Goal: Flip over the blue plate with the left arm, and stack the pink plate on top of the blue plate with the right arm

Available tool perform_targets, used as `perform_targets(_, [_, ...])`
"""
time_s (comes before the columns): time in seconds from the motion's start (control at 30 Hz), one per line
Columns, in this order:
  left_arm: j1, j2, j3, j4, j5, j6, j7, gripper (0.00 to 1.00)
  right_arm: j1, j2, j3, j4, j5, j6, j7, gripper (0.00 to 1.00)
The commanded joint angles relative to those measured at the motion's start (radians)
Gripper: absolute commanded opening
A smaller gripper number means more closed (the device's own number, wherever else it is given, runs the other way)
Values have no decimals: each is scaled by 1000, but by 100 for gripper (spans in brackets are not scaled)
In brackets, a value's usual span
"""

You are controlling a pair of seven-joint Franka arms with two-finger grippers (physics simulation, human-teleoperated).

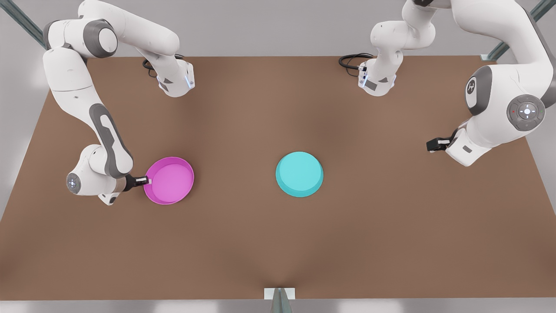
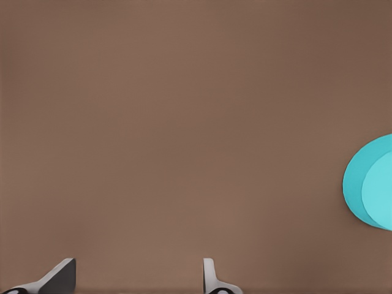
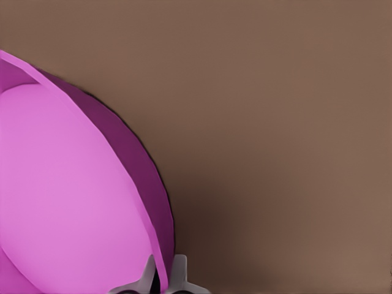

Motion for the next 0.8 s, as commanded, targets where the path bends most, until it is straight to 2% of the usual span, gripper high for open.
perform_targets(0.0, [0, 0, 0, 0, 0, 0, 0, 100, 0, 0, 0, 0, -13, 1, 7, 21])
perform_targets(0.17, [0, 0, 0, 0, 0, -2, 2, 100, 1, 0, 0, 1, -13, 0, 8, 21])
perform_targets(0.3, [0, 0, 0, 0, 0, -2, 2, 100, 20, -8, 3, 55, -10, -97, 30, 21])
perform_targets(0.37, [0, 0, 0, 0, 0, -2, 2, 100, 18, -12, 43, 67, 35, -151, 37, 21])
perform_targets(0.47, [0, 0, 0, 0, 0, -2, 2, 100, 23, -17, 158, 70, 50, -146, 120, 21])
perform_targets(0.77, [2, 0, 0, 0, 0, -2, 2, 100, 386, -9, 164, 146, 264, -134, 333, 21])
